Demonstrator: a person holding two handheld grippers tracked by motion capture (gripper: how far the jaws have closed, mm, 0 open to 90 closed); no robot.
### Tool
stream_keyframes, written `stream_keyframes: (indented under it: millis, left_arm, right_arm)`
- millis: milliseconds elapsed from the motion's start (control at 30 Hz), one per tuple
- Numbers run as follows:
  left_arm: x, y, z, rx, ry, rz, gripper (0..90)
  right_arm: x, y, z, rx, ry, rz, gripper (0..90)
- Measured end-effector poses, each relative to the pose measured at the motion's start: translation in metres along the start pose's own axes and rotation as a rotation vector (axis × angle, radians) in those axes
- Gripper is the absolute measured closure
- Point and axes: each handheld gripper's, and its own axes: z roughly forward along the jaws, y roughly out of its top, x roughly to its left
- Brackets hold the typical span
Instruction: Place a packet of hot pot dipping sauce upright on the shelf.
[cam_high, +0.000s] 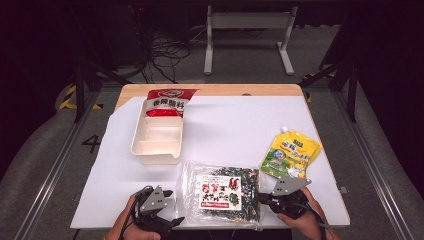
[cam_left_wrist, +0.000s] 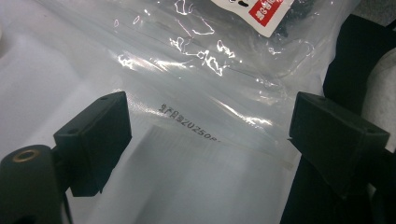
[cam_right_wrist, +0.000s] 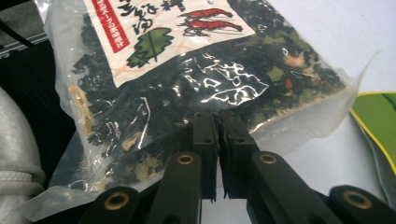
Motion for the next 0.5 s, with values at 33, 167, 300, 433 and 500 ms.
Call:
stream_keyframes:
  millis: [33,167,300,433,500]
  left_arm:
    - [0.000,0.000,0.000,-0.003,0.000,-0.004,13.8]
    - [0.001,0.000,0.000,0.001,0.002,-0.003,14.1]
    - [0.000,-0.003,-0.002,0.001,-0.006,-0.004,13.9]
    - [0.001,-0.002,0.000,0.002,0.004,-0.004,13.3]
    - [0.000,0.000,0.003,0.017,0.010,0.006,13.7]
  right_arm:
    - [-0.001,-0.001,0.000,-0.001,0.003,0.003,86.0]
    - [-0.002,0.001,-0.005,-0.025,-0.015,0.007,83.3]
    - [-0.004,0.001,-0.014,-0.061,-0.033,0.012,81.4]
    - [-0.002,-0.002,-0.012,-0.025,-0.040,-0.001,81.4]
    - [-0.003,-0.004,-0.009,-0.003,-0.029,0.008,80.9]
